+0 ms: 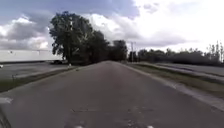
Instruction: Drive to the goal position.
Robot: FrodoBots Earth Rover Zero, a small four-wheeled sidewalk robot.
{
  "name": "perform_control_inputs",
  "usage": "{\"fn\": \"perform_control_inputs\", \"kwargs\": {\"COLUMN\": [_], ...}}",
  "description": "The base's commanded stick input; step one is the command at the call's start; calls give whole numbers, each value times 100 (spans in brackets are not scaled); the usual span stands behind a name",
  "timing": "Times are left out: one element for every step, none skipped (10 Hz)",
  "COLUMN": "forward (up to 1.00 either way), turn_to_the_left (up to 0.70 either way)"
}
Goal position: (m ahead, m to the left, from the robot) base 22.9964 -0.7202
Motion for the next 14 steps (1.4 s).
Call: {"fn": "perform_control_inputs", "kwargs": {"forward": [70, 70, 70, 70, 70, 70, 70, 70, 70, 70, 70, 70, 70, 70], "turn_to_the_left": [0, 0, 0, 0, 0, 0, 0, 0, 0, 0, 0, 0, 0, 0]}}
